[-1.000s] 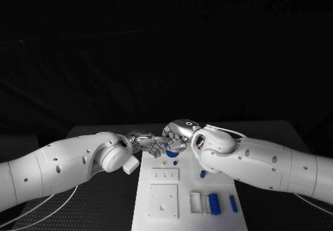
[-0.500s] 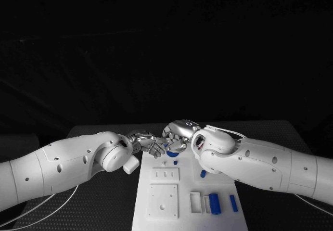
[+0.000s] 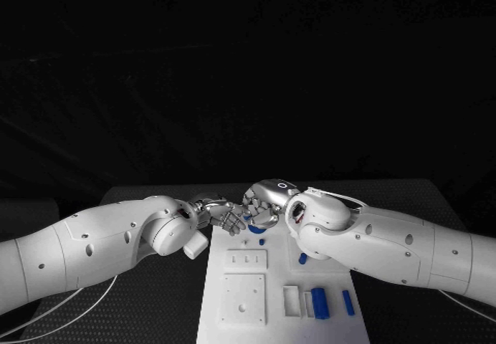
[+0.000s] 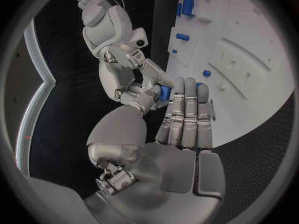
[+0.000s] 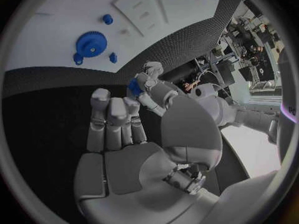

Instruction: Assemble the parts on the task board

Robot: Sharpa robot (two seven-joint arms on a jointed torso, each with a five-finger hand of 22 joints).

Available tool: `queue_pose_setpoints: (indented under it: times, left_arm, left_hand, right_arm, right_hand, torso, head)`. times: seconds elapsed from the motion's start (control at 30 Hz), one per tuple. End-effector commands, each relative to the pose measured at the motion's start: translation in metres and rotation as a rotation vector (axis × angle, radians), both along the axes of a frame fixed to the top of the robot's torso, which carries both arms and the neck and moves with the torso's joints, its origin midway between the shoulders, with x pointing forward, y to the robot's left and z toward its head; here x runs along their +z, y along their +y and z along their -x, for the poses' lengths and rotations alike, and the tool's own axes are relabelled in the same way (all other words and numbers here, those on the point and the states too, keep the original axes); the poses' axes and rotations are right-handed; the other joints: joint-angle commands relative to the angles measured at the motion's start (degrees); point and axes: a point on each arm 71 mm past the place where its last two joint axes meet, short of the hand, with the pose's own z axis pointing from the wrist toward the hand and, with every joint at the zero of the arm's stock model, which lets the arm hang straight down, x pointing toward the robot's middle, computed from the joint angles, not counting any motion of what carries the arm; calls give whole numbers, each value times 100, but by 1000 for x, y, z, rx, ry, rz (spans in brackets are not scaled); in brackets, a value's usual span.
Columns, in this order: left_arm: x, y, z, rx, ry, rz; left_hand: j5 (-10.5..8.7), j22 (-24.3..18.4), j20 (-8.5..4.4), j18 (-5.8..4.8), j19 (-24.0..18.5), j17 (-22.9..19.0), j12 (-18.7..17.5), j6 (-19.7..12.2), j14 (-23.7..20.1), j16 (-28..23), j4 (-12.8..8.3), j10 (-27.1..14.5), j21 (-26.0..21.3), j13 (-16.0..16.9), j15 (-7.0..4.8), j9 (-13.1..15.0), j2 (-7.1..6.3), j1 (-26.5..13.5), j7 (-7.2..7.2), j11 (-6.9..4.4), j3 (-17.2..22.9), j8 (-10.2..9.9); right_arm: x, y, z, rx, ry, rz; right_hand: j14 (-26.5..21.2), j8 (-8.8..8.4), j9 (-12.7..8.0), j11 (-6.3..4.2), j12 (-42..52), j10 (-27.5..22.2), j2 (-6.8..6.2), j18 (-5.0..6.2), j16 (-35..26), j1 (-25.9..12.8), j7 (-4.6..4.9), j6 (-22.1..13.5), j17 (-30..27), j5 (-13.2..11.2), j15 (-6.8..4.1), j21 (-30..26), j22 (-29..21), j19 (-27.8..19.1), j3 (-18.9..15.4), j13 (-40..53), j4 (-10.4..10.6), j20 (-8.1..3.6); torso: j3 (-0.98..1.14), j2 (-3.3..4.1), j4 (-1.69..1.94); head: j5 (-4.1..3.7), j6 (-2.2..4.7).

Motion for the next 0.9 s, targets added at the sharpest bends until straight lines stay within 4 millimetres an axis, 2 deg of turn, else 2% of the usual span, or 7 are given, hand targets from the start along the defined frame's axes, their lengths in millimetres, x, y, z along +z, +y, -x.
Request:
queue_pose_setpoints:
  times: [0.03,0.1,0.13,0.17,0.3,0.47,0.9]
  left_arm:
    - [6,-5,0,-19,-18,35]
    - [6,-4,0,-19,-17,34]
    - [6,-4,0,-18,-16,34]
    - [6,-4,0,-18,-15,33]
    - [6,-4,0,-19,-15,28]
    - [6,-4,0,-17,-15,27]
    - [6,-2,-1,9,-54,-43]
  left_hand:
    - [134,67,-28,-42,-24,-6,-11,58,10,37,-68,55,30,19,-33,26,49,-87,-8,-5,33,20]
    - [283,71,-34,-44,-14,-5,-4,98,21,59,-116,92,49,42,-39,35,65,-158,-21,-19,68,27]
    - [527,76,-43,-45,-3,2,16,152,38,87,-145,144,69,69,-49,53,58,-219,-42,-42,95,47]
    - [612,78,-47,-47,0,7,24,181,48,103,-155,165,79,82,-55,65,62,-246,-53,-51,104,59]
    - [794,88,-66,-47,16,24,45,235,75,156,-170,216,117,121,-74,102,59,-285,-76,-73,133,79]
    - [913,95,-80,-50,24,43,66,272,98,206,-173,258,146,152,-90,129,56,-310,-91,-91,145,93]
    - [936,110,-126,-42,92,86,129,358,176,325,-173,364,236,219,-142,182,55,-341,-128,-134,146,128]
  right_arm:
    - [-5,3,3,20,14,17]
    - [-5,1,3,15,14,18]
    - [-5,1,3,14,14,18]
    - [-5,0,3,13,14,19]
    - [-6,1,3,15,17,20]
    - [-7,1,4,18,20,20]
    - [-8,-1,4,11,30,23]
  right_hand:
    - [4,71,124,3,-31,44,36,124,-5,-6,170,348,-8,15,-25,3,44,40,19,-7,-5,4]
    - [5,71,124,3,-31,44,36,124,-5,-6,170,348,-8,15,-25,3,44,41,21,-8,-5,4]
    - [5,71,124,3,-31,44,35,124,-5,-6,170,348,-8,15,-25,3,44,41,21,-8,-5,4]
    - [5,71,124,3,-31,44,35,124,-5,-6,170,348,-8,15,-25,2,44,41,22,-8,-6,4]
    - [5,71,124,3,-32,45,34,124,-6,-6,170,348,-9,15,-25,2,44,42,25,-8,-7,4]
    - [6,70,125,3,-33,46,33,124,-6,-7,170,348,-9,15,-25,1,43,43,28,-8,-7,4]
    - [7,69,125,3,-35,47,29,124,-7,-12,171,348,-10,14,-25,0,42,45,32,-9,-8,4]
  torso:
    - [-1,1,1]
    - [-4,1,0]
    - [-4,0,-3]
    - [-4,1,-3]
    - [0,3,-4]
    - [0,3,3]
    - [2,0,-5]
  head:
    - [-2,3]
    - [-4,-3]
    - [-4,-4]
    - [-4,-4]
    - [-4,-7]
    - [-5,-5]
    - [9,-18]
